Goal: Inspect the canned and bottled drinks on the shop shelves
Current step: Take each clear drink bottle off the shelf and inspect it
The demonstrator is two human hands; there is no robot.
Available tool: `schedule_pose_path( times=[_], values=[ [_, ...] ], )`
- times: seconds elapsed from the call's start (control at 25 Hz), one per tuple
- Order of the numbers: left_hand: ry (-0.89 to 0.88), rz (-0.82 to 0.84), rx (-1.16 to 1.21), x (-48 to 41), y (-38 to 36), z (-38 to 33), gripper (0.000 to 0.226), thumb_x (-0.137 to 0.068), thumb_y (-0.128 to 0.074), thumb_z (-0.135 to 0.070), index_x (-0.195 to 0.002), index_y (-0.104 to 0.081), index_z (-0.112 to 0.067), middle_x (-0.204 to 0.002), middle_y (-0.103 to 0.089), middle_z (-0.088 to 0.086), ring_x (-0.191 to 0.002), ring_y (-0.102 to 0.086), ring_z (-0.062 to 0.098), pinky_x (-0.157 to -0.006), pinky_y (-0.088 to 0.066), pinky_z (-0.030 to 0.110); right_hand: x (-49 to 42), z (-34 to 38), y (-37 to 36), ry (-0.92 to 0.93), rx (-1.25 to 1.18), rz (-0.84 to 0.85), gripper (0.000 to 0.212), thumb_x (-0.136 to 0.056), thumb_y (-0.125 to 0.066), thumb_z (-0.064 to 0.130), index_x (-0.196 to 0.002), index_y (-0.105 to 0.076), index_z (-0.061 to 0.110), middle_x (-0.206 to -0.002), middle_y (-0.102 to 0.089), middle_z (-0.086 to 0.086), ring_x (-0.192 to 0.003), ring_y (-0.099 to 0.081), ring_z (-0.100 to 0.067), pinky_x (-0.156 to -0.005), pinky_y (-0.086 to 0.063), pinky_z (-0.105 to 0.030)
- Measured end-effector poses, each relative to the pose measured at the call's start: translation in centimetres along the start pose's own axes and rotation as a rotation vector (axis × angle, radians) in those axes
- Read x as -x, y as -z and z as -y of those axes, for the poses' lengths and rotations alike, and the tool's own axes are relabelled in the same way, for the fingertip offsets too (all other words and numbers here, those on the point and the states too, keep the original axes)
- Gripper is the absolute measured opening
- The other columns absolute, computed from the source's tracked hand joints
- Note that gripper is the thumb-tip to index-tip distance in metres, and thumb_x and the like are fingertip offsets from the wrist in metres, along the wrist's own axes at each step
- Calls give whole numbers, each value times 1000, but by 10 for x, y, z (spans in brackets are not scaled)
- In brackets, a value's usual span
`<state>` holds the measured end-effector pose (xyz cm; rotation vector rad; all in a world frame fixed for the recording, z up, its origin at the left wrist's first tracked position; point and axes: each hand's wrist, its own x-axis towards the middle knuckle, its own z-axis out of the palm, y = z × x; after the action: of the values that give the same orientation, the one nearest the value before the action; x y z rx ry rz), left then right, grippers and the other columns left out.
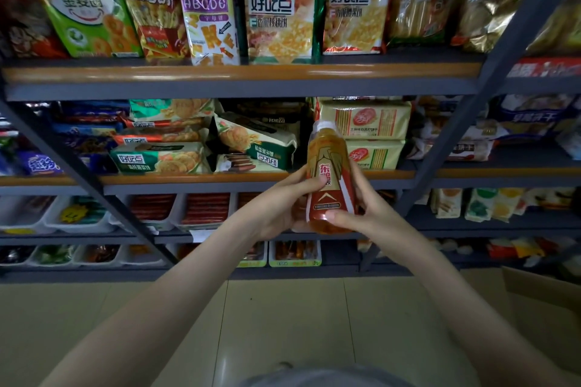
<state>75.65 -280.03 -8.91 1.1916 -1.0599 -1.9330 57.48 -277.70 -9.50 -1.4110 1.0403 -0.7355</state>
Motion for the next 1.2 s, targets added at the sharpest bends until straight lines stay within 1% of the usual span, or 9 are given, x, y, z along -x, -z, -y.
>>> schedule_pose_path(
  times=[0.12,0.32,0.44,0.56,0.8,0.88,1.0,1.08,1.2],
  values=[
    [76,-78,57,-2,-2,-3,44,-85,-64,-46,-115,-59,-15,-91,-74,9,-82,-73,22,-65,-61,35,1,-8,3,-5,199,91,117,-73,-81,21,-146,6,51,-137,-31,27,-122,-44,7,-95,-43,-13],
    [138,-123,88,-3,0,-6,47,-85,-63,-49,-113,-56,-12,-78,-74,11,-70,-73,25,-53,-60,34,-11,-16,7,89,427,-82,88,-92,-58,-1,-144,-11,52,-144,-37,9,-133,-40,-10,-106,-40,-26],
    [51,-94,-9,2,5,-10,44,-82,-63,-47,-114,-58,-19,-85,-74,6,-75,-73,19,-57,-59,32,-17,-19,7,41,-1,-147,63,-98,-47,-1,-146,-30,37,-131,-58,-7,-118,-58,-17,-93,-52,-34],
    [-120,-61,-175,7,11,-13,48,-82,-69,-31,-126,-50,-39,-109,-71,2,-89,-72,18,-67,-58,32,-30,-4,7,-121,-526,-215,43,-98,-46,29,-140,-45,17,-118,-67,-13,-106,-63,-28,-86,-54,-44],
    [-324,16,-383,25,29,-36,77,-79,-75,-16,-135,-34,-52,-106,-73,-4,-95,-71,16,-77,-58,31,-45,30,1,-4,-384,-206,39,-90,-40,44,-117,-57,22,-121,-65,-6,-107,-65,-20,-76,-57,-36],
    [-403,-35,-476,30,35,-49,82,-74,-81,-29,-136,-36,-55,-107,-73,-2,-96,-71,18,-83,-58,39,-47,46,-3,38,-289,-203,46,-86,-44,52,-120,-56,24,-126,-63,-6,-111,-64,-20,-83,-57,-41],
    [-572,-174,-666,41,42,-87,79,-75,-80,-36,-135,-36,-61,-99,-74,-10,-81,-70,5,-77,-57,34,-55,100,-14,169,18,-250,95,-65,-64,71,-145,-26,35,-138,-51,8,-119,-55,-14,-95,-49,-46],
    [-725,-235,-791,51,41,-123,80,-74,-78,-42,-136,-32,-63,-98,-70,-22,-75,-65,-3,-74,-55,27,-60,149,-19,259,249,-383,117,-58,-75,65,-147,-4,38,-137,-44,15,-119,-51,-9,-97,-46,-33],
    [-997,-247,-892,67,35,-190,81,-75,-72,-53,-140,-25,-63,-126,-59,-25,-110,-62,3,-95,-53,31,-64,219,-11,554,340,-553,103,-66,-84,34,-139,-11,34,-119,-46,27,-102,-51,17,-79,-42,-2]
  ],
)
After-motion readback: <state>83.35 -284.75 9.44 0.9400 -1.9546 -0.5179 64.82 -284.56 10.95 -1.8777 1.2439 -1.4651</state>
